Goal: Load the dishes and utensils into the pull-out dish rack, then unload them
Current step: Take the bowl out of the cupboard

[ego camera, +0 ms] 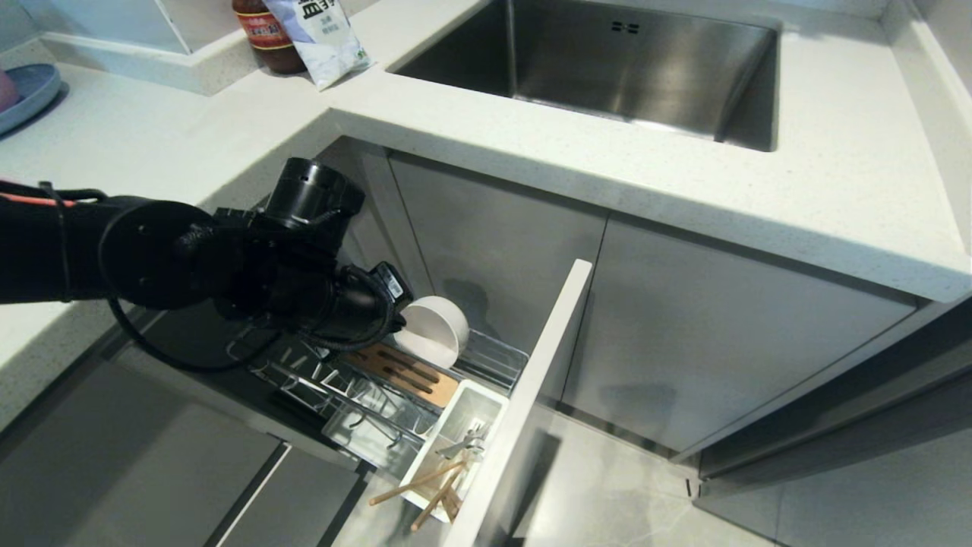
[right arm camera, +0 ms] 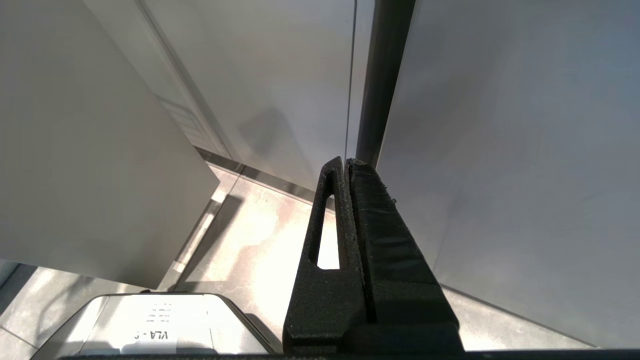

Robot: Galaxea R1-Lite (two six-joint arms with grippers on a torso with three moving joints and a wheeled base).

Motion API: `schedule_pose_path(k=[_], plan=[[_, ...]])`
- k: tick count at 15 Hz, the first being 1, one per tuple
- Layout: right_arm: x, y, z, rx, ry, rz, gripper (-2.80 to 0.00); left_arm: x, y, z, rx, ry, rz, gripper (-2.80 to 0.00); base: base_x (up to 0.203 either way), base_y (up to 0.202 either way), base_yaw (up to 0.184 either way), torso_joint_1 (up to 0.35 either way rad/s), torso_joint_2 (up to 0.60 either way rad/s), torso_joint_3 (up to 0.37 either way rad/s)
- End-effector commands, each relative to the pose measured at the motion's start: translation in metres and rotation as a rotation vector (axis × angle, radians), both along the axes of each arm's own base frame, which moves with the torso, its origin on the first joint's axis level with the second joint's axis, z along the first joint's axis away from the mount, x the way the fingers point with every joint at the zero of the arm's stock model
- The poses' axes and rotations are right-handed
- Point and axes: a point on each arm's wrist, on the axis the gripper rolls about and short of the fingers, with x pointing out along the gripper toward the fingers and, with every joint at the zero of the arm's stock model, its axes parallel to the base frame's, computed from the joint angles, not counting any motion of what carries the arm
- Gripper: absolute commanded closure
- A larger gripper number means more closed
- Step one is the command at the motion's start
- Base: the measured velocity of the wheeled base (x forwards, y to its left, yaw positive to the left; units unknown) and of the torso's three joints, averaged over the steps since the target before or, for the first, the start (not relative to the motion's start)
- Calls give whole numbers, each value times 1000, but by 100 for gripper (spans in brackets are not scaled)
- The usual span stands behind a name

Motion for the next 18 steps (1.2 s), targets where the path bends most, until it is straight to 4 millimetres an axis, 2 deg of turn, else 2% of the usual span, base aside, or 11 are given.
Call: schedule_pose_path(k=[1,2,7,11,15,18], plan=[[0,0,0,0,-1,0,0,7,-3,-14,13,34,4,0,0,0,0,0,0,0],[0,0,0,1,-1,0,0,7,-3,-14,14,30,1,-280,0,0,0,0,0,0],[0,0,0,0,-1,0,0,13,-6,-14,-7,-4,-2,-280,0,0,0,0,0,0],[0,0,0,1,-2,0,0,27,-13,-23,-13,-32,-9,-280,0,0,0,0,0,0],[0,0,0,0,-1,0,0,42,-22,-41,7,-24,-24,-280,0,0,0,0,0,0],[0,0,0,0,-1,0,0,48,-25,-42,3,-38,-27,-280,0,0,0,0,0,0]])
